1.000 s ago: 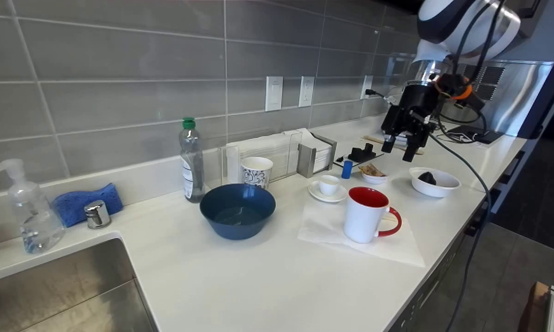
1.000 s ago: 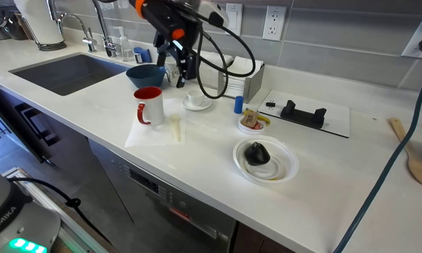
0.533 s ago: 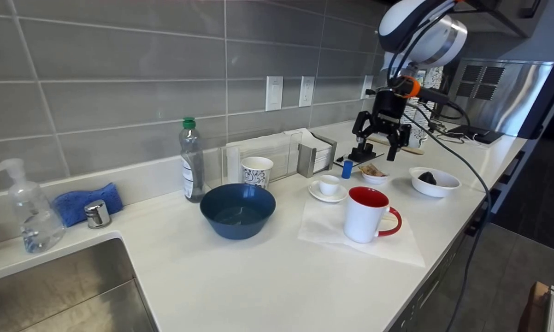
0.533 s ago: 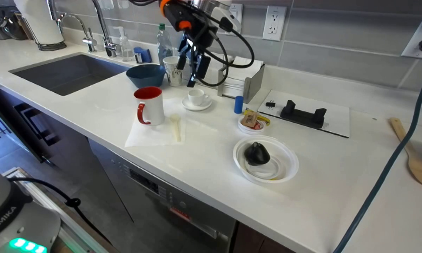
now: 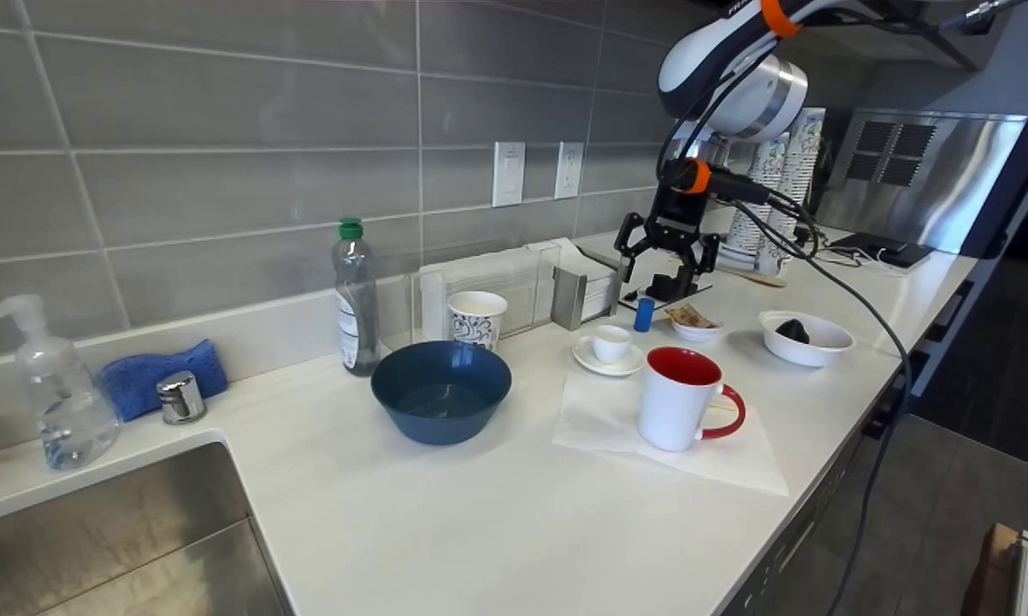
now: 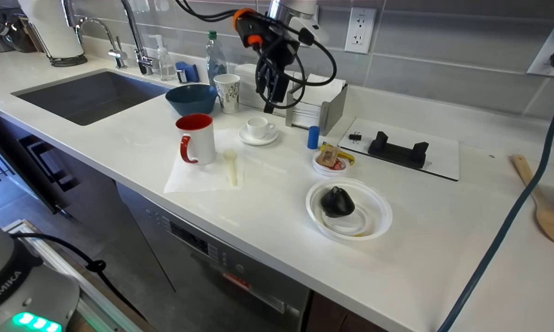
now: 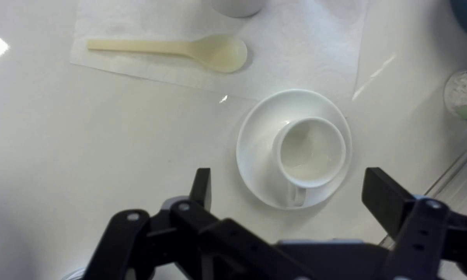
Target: Remove the mug from the plate and put it on the counter
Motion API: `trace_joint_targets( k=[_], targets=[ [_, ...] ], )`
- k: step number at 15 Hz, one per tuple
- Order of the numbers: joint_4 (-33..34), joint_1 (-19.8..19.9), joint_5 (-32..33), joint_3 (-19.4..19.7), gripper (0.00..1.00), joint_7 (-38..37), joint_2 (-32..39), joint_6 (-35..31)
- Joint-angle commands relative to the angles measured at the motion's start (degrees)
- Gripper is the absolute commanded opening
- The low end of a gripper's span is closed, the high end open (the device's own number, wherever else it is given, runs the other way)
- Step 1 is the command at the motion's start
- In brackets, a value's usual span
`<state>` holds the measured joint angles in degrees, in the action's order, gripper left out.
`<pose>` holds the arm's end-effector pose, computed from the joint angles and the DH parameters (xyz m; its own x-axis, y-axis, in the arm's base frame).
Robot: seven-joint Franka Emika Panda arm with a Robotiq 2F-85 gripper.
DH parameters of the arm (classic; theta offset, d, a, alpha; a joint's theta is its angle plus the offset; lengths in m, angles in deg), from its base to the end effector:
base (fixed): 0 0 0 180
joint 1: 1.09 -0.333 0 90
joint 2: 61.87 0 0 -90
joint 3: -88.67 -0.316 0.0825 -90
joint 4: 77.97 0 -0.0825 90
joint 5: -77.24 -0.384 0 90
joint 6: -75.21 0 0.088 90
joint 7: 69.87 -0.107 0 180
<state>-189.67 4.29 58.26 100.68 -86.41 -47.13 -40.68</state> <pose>0.5668 -0.1533 0.3393 0.7146 -0.6564 -0.2418 -0.6959 -0.7024 -0.1496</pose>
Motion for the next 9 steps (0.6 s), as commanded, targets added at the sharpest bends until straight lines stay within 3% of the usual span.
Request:
trace_joint_targets(
  k=[1, 9],
  targets=[
    [0.2, 1.3, 0.3, -1.3, 1.00, -0.3, 0.1, 0.0],
    [2.5, 1.7, -3.0, -2.6, 1.00, -1.2, 5.8, -4.7]
  ],
)
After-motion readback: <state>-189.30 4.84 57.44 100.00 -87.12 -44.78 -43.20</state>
